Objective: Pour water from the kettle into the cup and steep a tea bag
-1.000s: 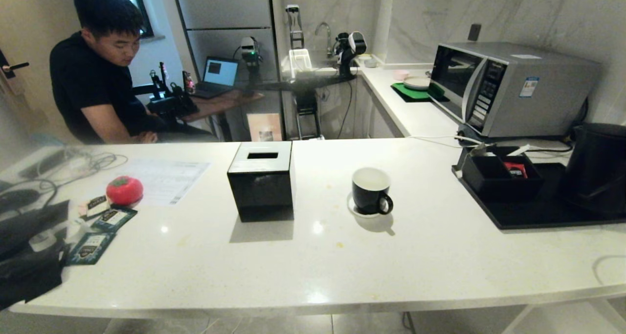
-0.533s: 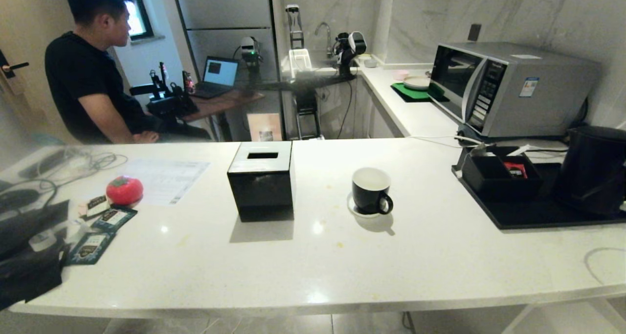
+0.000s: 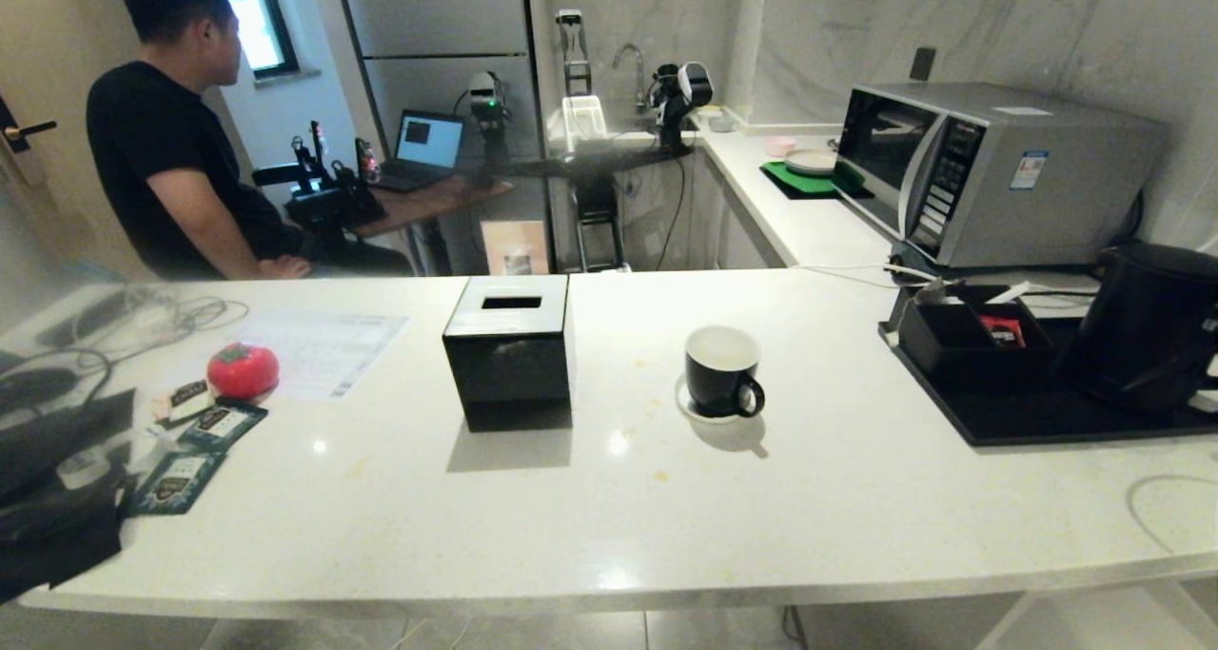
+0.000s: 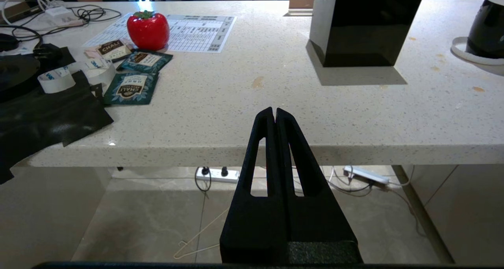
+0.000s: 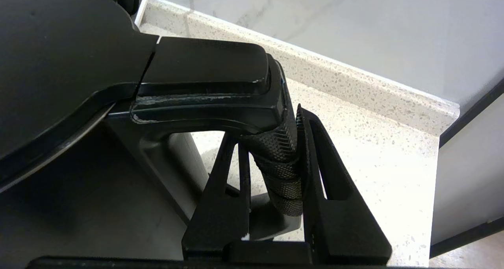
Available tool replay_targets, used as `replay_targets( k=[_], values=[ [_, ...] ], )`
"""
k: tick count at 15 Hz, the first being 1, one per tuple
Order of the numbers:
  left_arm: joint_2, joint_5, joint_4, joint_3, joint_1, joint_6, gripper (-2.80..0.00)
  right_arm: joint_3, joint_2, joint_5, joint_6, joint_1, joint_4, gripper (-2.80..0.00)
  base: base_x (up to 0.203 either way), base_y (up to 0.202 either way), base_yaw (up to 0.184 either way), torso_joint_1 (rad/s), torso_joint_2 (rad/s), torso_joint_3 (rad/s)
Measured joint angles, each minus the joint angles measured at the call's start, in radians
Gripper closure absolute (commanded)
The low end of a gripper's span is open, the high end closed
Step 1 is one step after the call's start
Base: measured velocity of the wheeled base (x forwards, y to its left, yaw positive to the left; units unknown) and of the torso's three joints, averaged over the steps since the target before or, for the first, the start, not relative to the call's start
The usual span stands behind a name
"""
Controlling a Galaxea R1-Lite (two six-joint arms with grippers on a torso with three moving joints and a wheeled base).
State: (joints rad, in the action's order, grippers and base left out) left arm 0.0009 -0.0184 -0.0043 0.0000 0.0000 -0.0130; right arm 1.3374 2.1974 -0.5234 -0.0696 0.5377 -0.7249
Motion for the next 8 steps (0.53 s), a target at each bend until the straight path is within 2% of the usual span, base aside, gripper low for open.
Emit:
replay_targets(
  k=[8],
  values=[
    [0.0,0.0,0.0,0.0,0.0,0.0,0.0,-0.007,0.001,-0.001,0.001,-0.018,0.001,0.0,0.0,0.0,0.0,0.0,0.0,0.0]
  ],
)
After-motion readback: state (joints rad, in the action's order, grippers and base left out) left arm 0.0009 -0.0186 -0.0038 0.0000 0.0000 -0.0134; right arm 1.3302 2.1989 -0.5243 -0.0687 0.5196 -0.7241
